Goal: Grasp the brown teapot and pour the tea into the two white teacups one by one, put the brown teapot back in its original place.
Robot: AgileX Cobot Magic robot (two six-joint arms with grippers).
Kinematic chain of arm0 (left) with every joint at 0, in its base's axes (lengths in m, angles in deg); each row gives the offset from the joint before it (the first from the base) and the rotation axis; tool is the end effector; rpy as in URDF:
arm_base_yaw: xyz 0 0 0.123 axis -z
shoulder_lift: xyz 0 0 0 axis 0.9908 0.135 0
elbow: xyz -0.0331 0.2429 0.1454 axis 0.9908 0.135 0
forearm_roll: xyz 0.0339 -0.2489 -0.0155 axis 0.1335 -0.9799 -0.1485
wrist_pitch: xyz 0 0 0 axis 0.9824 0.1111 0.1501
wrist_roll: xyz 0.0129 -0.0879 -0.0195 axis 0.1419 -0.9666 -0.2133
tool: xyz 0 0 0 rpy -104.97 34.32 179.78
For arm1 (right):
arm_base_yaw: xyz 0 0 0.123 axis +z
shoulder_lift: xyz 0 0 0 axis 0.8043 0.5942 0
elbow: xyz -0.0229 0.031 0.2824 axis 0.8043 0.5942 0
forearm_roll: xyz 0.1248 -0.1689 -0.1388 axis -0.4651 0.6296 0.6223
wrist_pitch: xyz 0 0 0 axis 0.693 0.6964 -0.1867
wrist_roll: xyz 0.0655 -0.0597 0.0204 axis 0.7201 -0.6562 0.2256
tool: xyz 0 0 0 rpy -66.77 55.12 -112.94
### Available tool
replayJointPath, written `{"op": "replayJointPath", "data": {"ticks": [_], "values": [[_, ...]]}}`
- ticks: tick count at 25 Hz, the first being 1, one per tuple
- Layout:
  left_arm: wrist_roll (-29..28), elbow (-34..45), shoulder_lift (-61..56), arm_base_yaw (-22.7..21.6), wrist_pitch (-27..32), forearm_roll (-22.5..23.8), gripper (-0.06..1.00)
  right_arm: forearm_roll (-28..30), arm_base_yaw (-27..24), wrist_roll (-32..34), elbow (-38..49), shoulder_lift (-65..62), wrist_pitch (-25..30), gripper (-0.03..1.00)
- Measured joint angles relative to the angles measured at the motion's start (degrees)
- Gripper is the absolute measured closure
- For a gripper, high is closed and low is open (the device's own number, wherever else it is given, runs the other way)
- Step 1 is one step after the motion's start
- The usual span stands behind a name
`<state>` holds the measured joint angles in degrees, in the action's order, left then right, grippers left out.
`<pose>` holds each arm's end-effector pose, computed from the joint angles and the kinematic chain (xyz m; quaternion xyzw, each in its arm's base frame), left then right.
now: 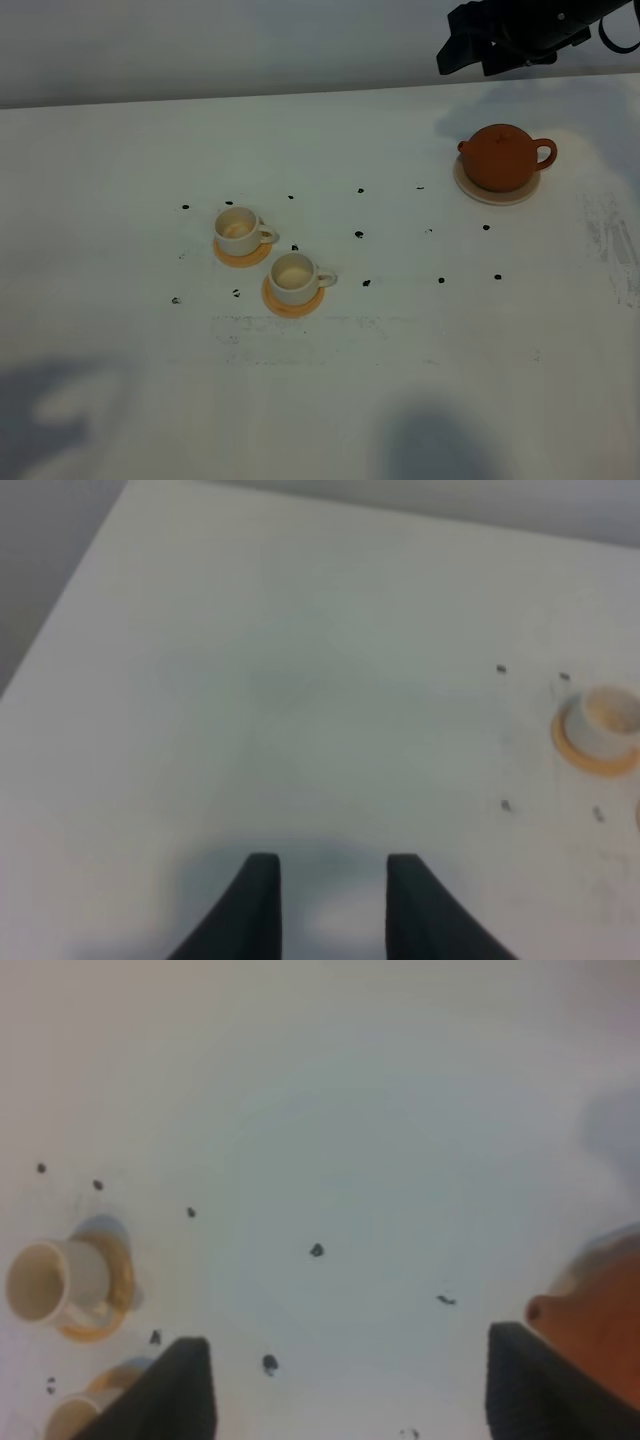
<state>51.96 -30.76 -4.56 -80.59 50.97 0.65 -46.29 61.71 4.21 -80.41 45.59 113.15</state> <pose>0.0381 0.0110 0.3391 -0.0683 0.8516 0.0217 0.5192 0.4559 0.1085 0.2846 -0.1292 0.9304 0.2501 0.2349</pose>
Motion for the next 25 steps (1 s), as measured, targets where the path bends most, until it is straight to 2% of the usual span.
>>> {"op": "replayJointPath", "data": {"ticks": [6, 10, 12, 16, 25], "values": [[-0.2, 6.2, -11.6, 0.0, 7.0, -1.3, 0.69, 2.7, 1.5, 0.3, 0.0, 0.0, -0.1, 0.41], [-0.2, 11.5, -17.2, 0.0, 8.3, -1.7, 0.69, 11.7, 1.7, 3.8, 0.0, 0.0, 0.1, 0.41], [0.0, 12.6, -18.4, 0.0, 8.5, -1.8, 0.69, 17.4, 1.7, 5.8, 0.0, 0.0, 0.1, 0.41], [2.5, 14.0, -18.6, 0.0, 6.7, -2.9, 0.69, 24.4, 1.7, 7.8, 0.0, 0.0, -0.6, 0.41], [4.4, 14.1, -18.6, 0.0, 6.1, -3.7, 0.69, 29.1, 1.7, 8.5, 0.0, 2.2, -1.9, 0.41]]}}
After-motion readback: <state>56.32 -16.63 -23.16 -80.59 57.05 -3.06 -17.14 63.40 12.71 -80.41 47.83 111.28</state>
